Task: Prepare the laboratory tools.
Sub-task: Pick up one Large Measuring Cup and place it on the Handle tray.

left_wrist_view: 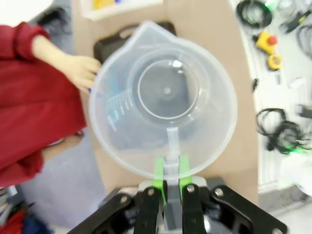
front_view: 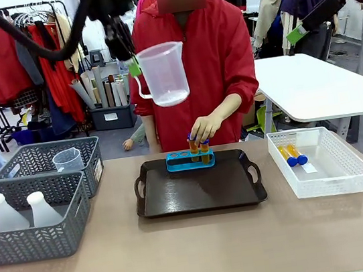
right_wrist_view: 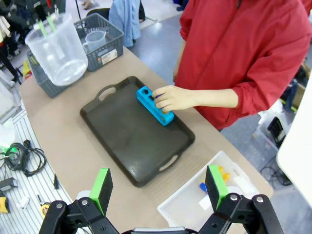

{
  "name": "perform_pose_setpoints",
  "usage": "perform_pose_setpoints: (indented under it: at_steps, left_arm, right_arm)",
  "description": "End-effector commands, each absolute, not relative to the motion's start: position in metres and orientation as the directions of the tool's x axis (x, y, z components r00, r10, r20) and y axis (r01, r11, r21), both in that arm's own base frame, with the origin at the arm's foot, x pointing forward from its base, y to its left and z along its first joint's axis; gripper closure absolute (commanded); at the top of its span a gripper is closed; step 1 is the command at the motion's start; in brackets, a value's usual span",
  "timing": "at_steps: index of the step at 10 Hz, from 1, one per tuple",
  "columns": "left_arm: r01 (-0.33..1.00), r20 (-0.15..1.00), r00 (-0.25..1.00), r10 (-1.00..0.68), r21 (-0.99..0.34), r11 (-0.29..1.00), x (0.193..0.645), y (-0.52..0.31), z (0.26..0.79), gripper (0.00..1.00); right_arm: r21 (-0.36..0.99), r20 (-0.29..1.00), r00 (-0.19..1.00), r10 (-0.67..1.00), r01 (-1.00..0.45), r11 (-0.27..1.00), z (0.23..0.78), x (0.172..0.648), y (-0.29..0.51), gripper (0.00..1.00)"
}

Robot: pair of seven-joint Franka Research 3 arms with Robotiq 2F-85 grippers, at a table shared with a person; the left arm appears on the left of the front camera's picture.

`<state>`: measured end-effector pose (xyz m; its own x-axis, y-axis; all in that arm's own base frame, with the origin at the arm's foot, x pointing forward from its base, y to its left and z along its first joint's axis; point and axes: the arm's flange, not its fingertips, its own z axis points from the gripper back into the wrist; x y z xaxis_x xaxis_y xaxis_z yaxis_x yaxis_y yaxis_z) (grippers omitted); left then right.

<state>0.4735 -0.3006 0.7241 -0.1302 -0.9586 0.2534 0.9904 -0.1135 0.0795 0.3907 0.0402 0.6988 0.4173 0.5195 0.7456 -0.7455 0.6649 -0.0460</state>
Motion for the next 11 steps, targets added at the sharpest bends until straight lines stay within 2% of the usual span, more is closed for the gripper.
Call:
perform_pose_setpoints:
  at_steps: [1, 2, 5, 6, 8, 11]
  left_arm:
    - [0.987, 0.228, -0.129, -0.965, 0.12, -0.104, 0.454, -0.296, 0.7, 1.0]
    - [0.99, 0.253, -0.13, -0.959, 0.08, -0.113, 0.473, -0.301, 0.724, 1.0]
    - [0.99, 0.253, -0.13, -0.959, 0.08, -0.113, 0.473, -0.301, 0.724, 1.0]
    - [0.99, 0.247, -0.13, -0.96, 0.087, -0.111, 0.471, -0.304, 0.713, 1.0]
    - [0.968, 0.248, -0.226, -0.942, 0.162, -0.19, 0.478, -0.337, 0.7, 1.0]
    - [0.953, 0.207, -0.298, -0.932, 0.115, -0.279, 0.506, -0.389, 0.645, 1.0]
  right_arm:
    - [-0.043, 0.751, 0.41, 0.518, -0.752, 0.658, 0.7, 0.391, 0.04, 0.0]
    - [-0.043, 0.751, 0.41, 0.518, -0.752, 0.658, 0.7, 0.391, 0.04, 0.0]
    - [-0.043, 0.751, 0.41, 0.518, -0.752, 0.658, 0.7, 0.391, 0.04, 0.0]
    - [-0.043, 0.751, 0.41, 0.518, -0.752, 0.658, 0.7, 0.391, 0.04, 0.0]
    - [-0.043, 0.751, 0.41, 0.518, -0.752, 0.658, 0.7, 0.391, 0.04, 0.0]
    - [-0.043, 0.751, 0.41, 0.518, -0.752, 0.658, 0.7, 0.391, 0.04, 0.0]
